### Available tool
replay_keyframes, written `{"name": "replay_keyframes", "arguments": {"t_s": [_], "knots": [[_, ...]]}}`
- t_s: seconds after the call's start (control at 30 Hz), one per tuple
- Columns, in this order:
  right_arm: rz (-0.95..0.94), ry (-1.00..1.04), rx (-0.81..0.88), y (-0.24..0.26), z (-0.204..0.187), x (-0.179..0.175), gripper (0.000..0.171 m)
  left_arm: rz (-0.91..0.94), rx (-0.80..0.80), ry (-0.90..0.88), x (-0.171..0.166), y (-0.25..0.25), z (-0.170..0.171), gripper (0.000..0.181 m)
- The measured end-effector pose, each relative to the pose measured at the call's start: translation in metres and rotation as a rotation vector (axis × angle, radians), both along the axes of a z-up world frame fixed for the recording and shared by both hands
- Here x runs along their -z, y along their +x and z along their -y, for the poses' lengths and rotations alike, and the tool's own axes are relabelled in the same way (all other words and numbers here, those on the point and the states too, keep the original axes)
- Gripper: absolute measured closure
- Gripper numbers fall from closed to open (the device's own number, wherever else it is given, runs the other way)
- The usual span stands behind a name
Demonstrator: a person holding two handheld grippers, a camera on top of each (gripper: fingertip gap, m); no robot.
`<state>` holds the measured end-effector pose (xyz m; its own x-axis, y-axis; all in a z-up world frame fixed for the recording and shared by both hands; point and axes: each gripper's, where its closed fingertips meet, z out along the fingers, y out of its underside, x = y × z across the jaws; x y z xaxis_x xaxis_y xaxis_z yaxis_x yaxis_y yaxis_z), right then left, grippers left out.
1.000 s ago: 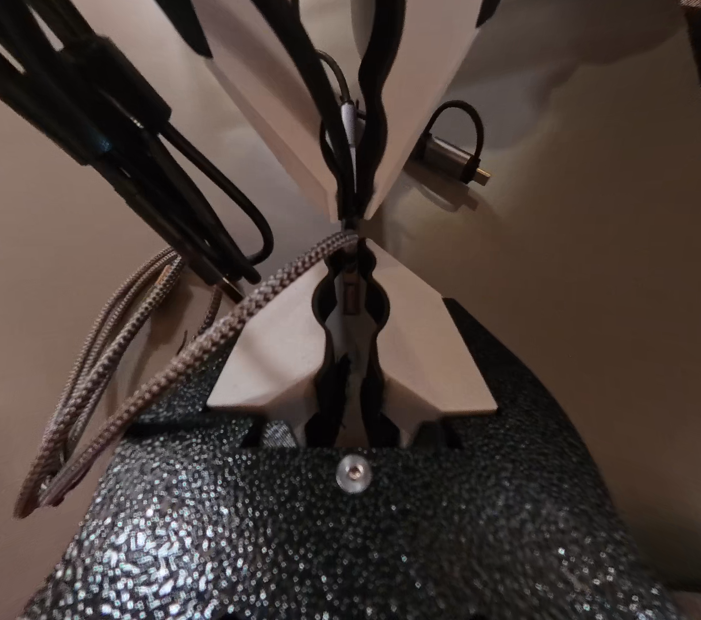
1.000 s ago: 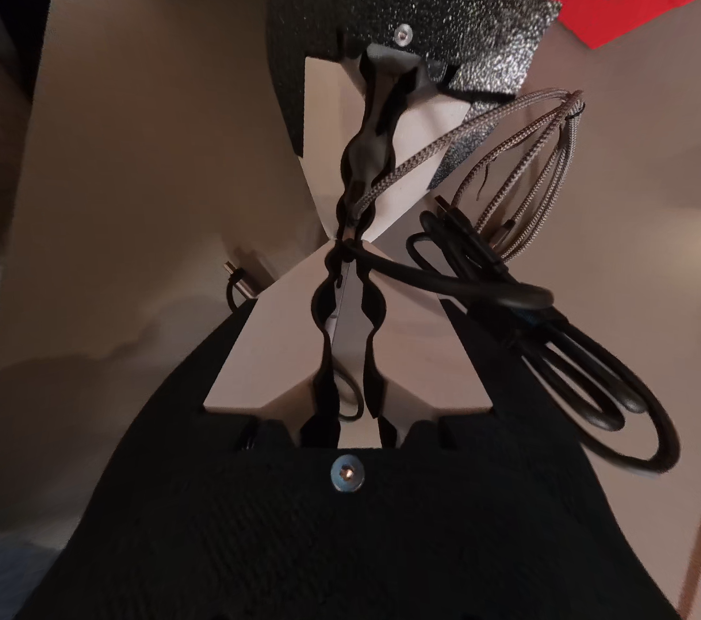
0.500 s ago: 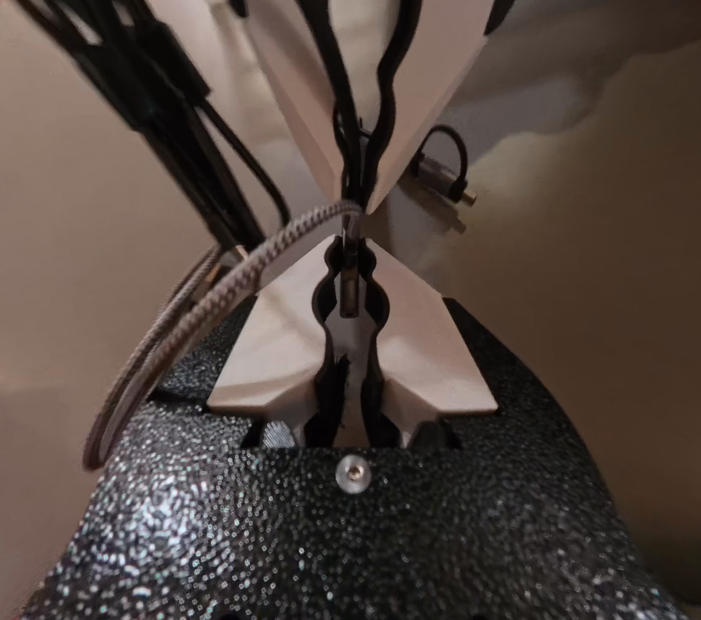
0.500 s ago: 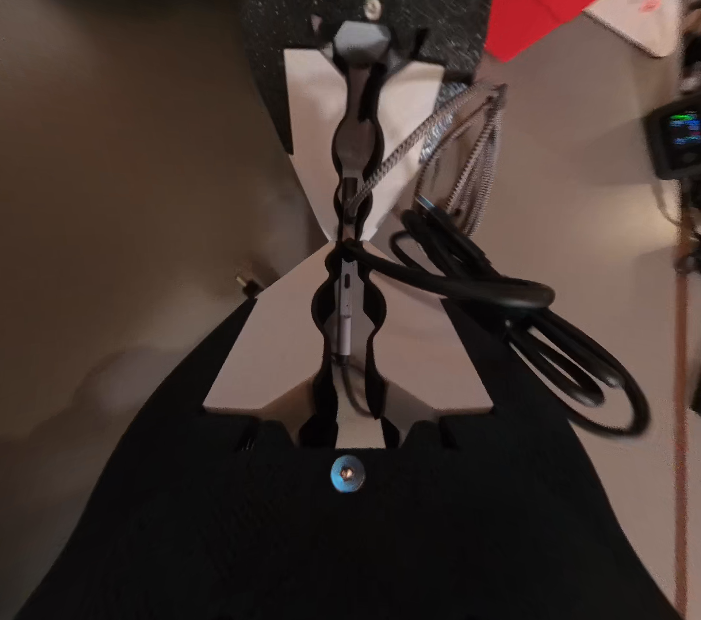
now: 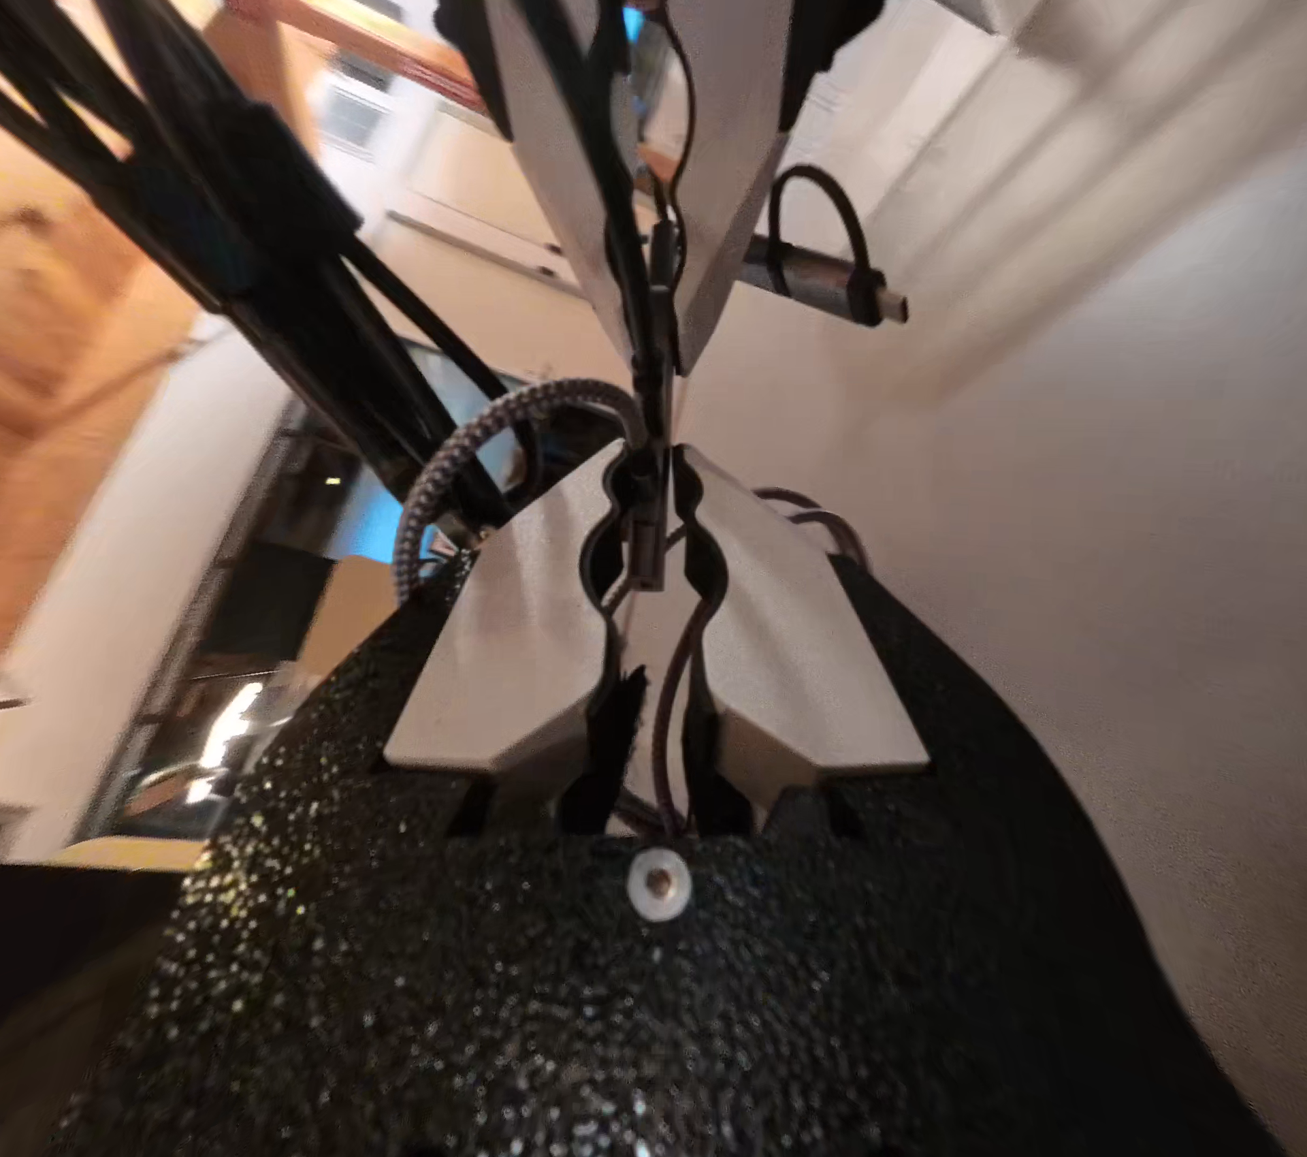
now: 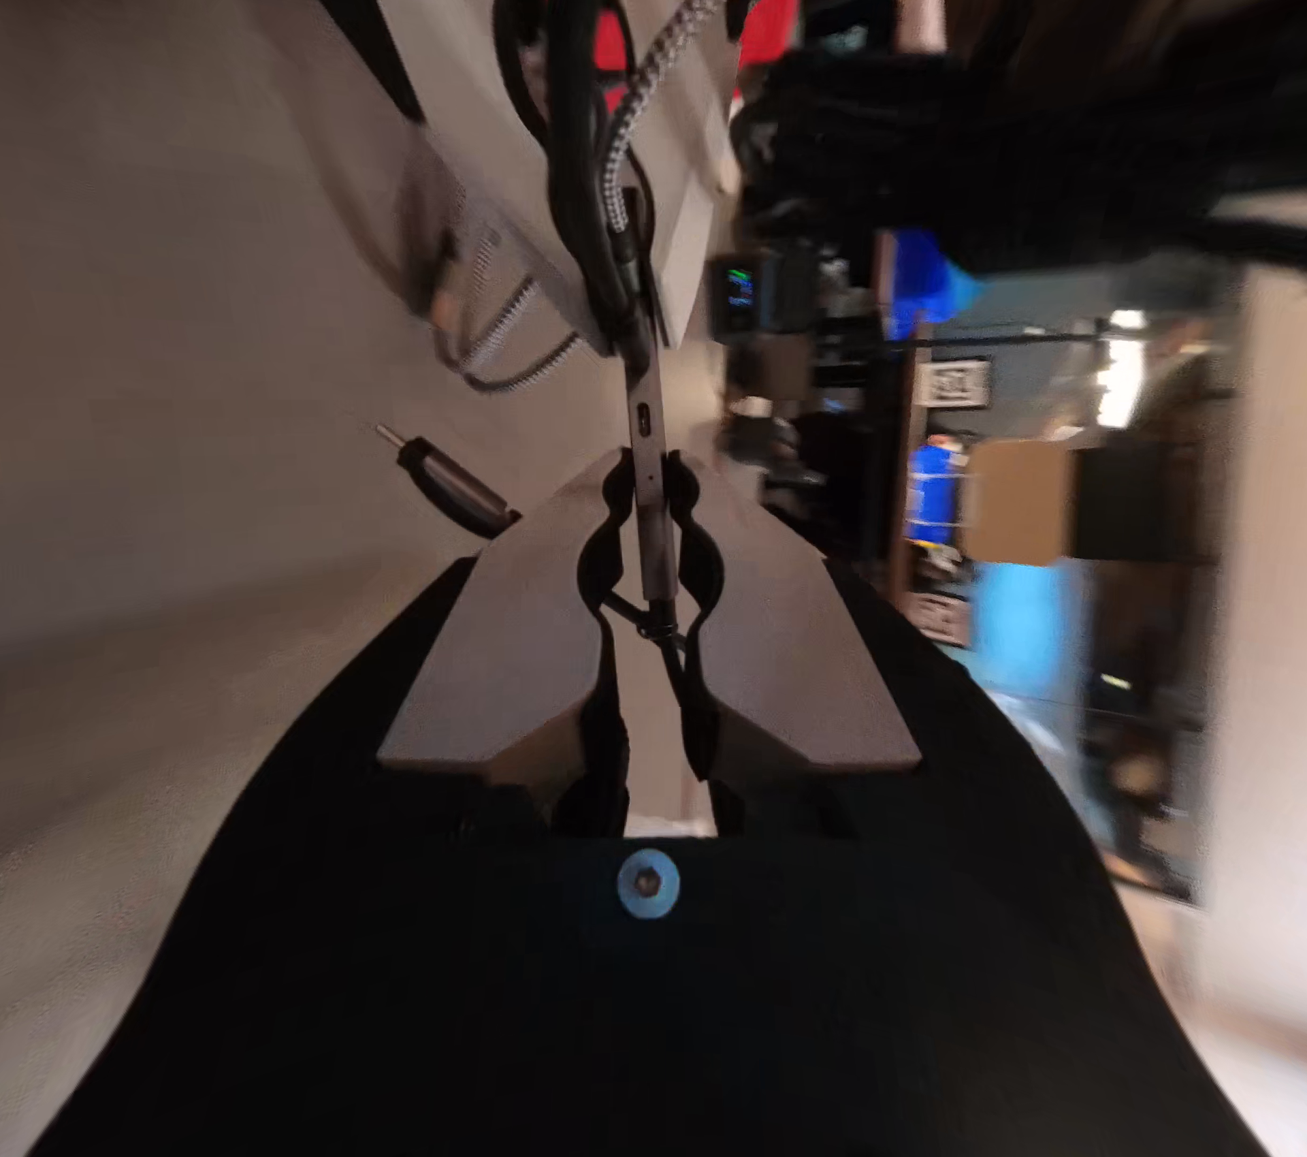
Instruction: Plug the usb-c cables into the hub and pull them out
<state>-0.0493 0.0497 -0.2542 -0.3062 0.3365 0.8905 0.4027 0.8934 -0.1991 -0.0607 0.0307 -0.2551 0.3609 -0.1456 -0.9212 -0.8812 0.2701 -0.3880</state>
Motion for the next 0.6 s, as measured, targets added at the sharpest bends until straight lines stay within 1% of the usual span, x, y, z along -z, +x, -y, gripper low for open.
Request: {"name": "replay_keyframes", "arguments": {"t_s": [0.03,0.1,0.17,0.3,0.33,0.47,0.6], "knots": [[-0.033,0.081,0.02,0.002,-0.004,-0.008,0.164,0.01,0.008,0.036,-0.006,0.002,0.002,0.167],[-0.1,0.191,0.067,0.008,-0.014,-0.026,0.164,0.07,0.041,0.062,-0.014,0.005,0.007,0.155],[-0.157,0.226,0.124,0.017,-0.026,-0.045,0.164,0.112,0.054,0.088,-0.022,0.003,0.01,0.149],[-0.265,0.203,0.251,0.044,-0.053,-0.092,0.164,0.148,0.093,0.044,-0.018,0.005,0.012,0.158],[-0.293,0.179,0.279,0.053,-0.059,-0.106,0.164,0.15,0.103,0.026,-0.015,0.006,0.011,0.163],[-0.378,0.119,0.401,0.093,-0.085,-0.16,0.163,0.138,0.125,-0.029,-0.005,0.01,0.009,0.165],[-0.478,0.051,0.483,0.133,-0.101,-0.216,0.163,0.097,0.098,-0.073,0.008,0.008,0.002,0.165]]}}
